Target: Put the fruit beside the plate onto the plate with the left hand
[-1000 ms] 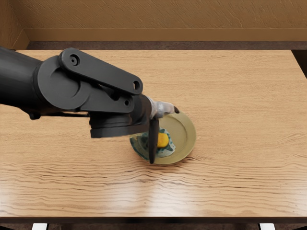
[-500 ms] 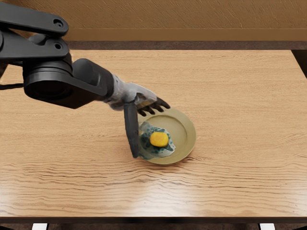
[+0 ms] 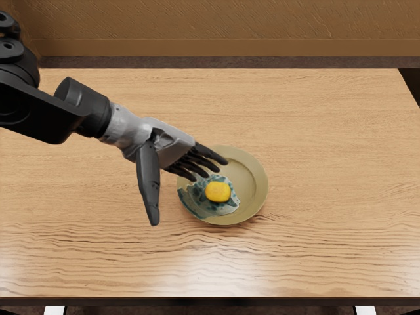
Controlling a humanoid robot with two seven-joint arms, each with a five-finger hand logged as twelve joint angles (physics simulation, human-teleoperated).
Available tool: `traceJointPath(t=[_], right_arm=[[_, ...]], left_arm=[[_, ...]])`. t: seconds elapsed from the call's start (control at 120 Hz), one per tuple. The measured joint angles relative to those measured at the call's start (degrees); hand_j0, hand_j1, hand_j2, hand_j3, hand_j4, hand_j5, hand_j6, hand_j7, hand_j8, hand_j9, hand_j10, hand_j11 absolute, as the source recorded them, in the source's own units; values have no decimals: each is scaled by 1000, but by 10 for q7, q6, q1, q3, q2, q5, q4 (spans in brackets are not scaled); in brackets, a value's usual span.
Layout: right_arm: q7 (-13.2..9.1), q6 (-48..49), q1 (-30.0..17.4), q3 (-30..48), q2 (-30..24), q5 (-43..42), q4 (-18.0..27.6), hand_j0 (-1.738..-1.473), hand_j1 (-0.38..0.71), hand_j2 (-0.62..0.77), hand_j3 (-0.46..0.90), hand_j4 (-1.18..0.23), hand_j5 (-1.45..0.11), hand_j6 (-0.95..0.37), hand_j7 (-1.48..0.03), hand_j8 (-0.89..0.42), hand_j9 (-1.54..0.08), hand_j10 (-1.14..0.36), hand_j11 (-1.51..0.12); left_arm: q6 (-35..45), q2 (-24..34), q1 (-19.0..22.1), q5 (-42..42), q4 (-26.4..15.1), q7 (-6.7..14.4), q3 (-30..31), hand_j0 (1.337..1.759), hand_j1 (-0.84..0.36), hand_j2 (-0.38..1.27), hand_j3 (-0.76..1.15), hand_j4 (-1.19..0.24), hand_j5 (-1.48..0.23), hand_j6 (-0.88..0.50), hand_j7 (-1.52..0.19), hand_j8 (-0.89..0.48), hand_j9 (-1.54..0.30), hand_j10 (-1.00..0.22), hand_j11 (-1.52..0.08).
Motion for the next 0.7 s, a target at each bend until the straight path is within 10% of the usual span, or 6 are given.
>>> traceJointPath(t=[0.7], right_arm=[[0, 0, 0, 0, 0, 0, 0, -1658, -320, -5, 0, -24, -31, -24, -31, -24, -31, -24, -31]], left_arm=[[-31, 79, 206, 1, 126, 35, -169, 1658, 349, 0, 0, 0, 0, 0, 0, 0, 0, 0, 0]])
